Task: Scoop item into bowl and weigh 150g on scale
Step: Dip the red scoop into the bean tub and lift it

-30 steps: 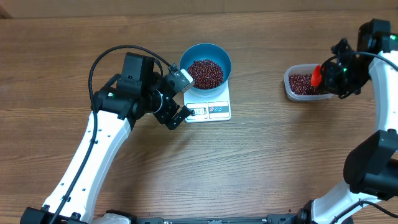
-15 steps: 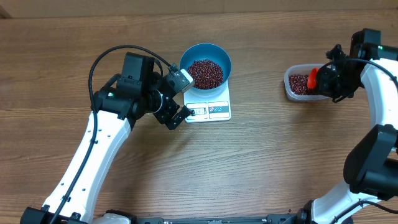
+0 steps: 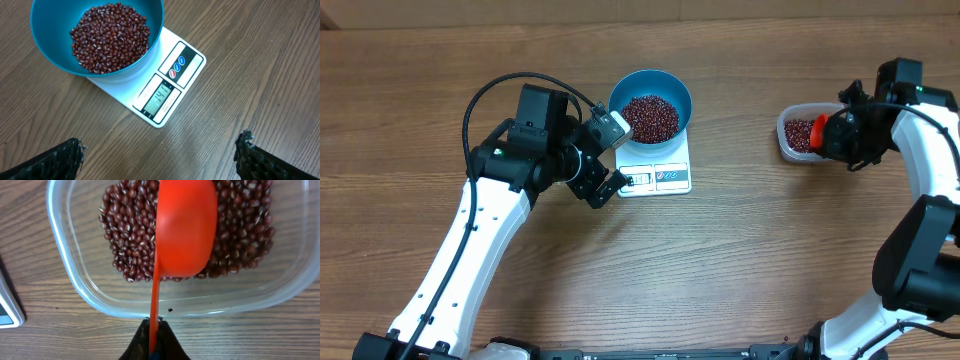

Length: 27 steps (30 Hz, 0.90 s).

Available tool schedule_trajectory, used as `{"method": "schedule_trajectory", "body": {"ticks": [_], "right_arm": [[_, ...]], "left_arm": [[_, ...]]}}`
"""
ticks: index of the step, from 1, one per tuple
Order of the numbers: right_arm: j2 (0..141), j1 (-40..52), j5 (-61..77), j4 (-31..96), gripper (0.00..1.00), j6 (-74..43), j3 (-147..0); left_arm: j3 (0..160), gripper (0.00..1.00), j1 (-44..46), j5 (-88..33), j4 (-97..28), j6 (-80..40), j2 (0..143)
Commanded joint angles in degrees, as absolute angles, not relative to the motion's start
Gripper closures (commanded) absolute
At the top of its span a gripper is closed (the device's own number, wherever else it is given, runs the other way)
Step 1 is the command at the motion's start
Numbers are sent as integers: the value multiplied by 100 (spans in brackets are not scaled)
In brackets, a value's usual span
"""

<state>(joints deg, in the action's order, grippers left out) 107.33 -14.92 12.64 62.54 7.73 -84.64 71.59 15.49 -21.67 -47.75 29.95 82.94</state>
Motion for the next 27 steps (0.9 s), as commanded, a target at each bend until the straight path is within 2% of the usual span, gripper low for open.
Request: {"method": "schedule_trajectory", "body": {"ticks": [1,15,27], "right_arm": [[10794,-1402,1297,6154,96,755,-8425],[11415,-947,1367,5992,96,607,-8427],[11402,-1240,2574,6482,96,996,-8779]], "left_arm": [[7135,1,1540,-2189,-4777,2915,8315],[7135,0,1540,-2189,-4775,2915,8315],[7135,1,1540,-2189,-4775,2915,8315]]}}
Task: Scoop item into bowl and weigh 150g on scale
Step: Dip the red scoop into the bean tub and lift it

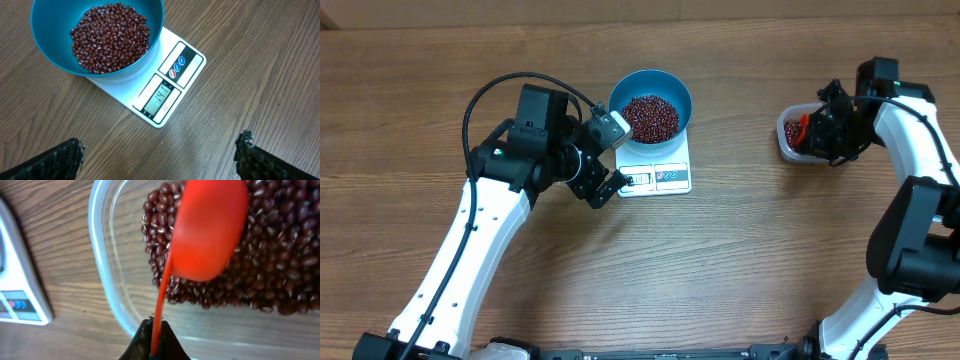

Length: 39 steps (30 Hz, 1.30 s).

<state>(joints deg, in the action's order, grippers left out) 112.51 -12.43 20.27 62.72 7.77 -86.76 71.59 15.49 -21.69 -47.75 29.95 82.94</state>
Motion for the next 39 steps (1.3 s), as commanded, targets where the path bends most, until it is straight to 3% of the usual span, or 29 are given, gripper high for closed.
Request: {"method": "schedule_trajectory", "body": {"ticks": [1,25,39], "right_arm": [[11402,-1264,2622,6536,96,1055,-8816],[11402,-2585,4442,6982,96,1404,-8901],[11402,-3070,5671,8121,96,3065,-8901]], "left_arm": [[7135,0,1540,-2187,-4777,2915,8315],[7135,0,1540,-2187,-4775,2915,8315],[7135,0,1540,-2189,-4777,2915,8315]]}}
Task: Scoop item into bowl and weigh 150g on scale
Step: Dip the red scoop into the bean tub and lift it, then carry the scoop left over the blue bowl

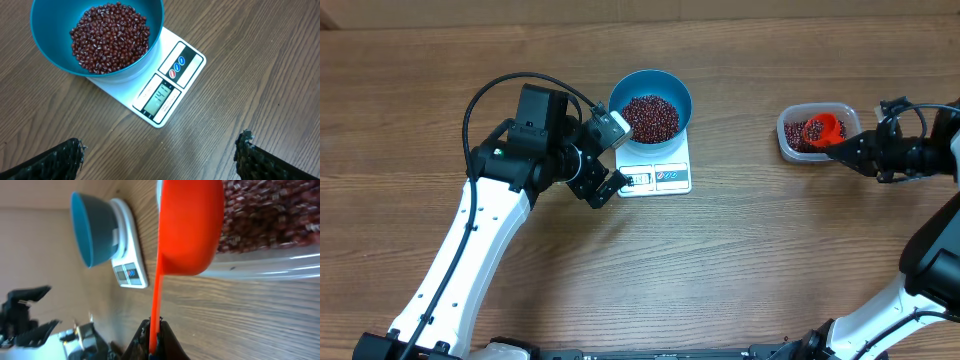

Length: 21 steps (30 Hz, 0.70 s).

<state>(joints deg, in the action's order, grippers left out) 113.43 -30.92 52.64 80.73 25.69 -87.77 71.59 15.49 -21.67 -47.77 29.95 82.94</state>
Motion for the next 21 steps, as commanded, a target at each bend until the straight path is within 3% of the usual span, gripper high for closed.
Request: {"method": "schedule_trajectory", "body": {"ticks": [1,10,21], "right_arm": [[11402,-3048,5728,8173,96,3118,-8901],[11155,-2574,6058,8307,96,3194,-8903],[10993,-1208,6049,8226,96,2418,-9714]], "left_arm": [[7135,0,1540,-2187,-4775,2915,8315],[7135,0,1540,-2187,-4777,2915,8315],[7135,1,1540,-2189,-4775,2915,8315]]}}
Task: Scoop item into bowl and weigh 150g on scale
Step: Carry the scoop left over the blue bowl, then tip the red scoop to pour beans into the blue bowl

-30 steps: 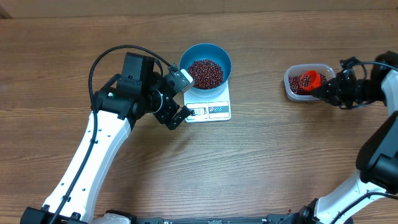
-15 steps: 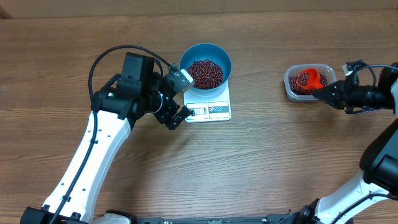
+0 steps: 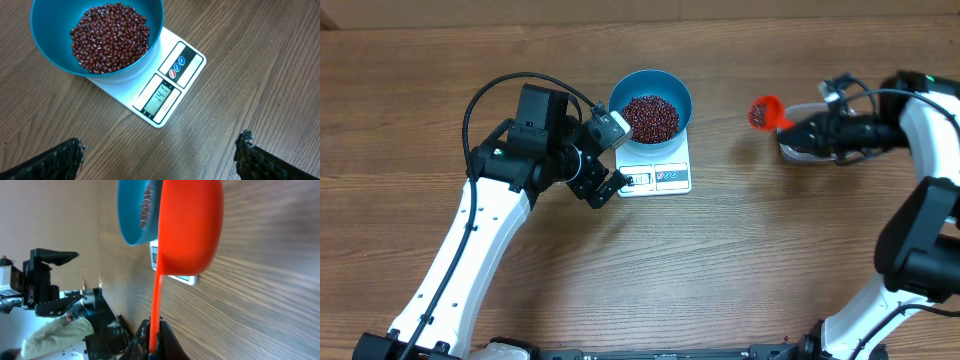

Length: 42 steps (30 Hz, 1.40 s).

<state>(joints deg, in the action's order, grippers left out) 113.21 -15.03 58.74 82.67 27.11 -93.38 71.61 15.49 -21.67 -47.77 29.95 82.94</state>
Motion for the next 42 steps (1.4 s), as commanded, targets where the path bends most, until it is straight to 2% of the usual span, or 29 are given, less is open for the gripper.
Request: {"method": "schedule_trajectory", "body": {"ticks": [1,9,18,24,42], "right_arm": [[10993,-1048,6029,8160,96,2257,-9839],[10993,16,5194,7467,96,851,-10591],[10993,773,4342,6659,96,-200,-10735],[10993,1131,3802,6394,96,-349,-10750],[10982,1933,1922,6619,96,-471,-11076]], "left_arm": [[7135,0,1540,-2189,-4777,2915,8315],[7135,1,1540,-2189,-4777,2915,8315],[7135,0,1540,-2189,-4775,2915,8315],[7135,0,1540,-2187,-4775,2915,8315],[7135,0,1540,-2187,-4777,2915,8315]]}}
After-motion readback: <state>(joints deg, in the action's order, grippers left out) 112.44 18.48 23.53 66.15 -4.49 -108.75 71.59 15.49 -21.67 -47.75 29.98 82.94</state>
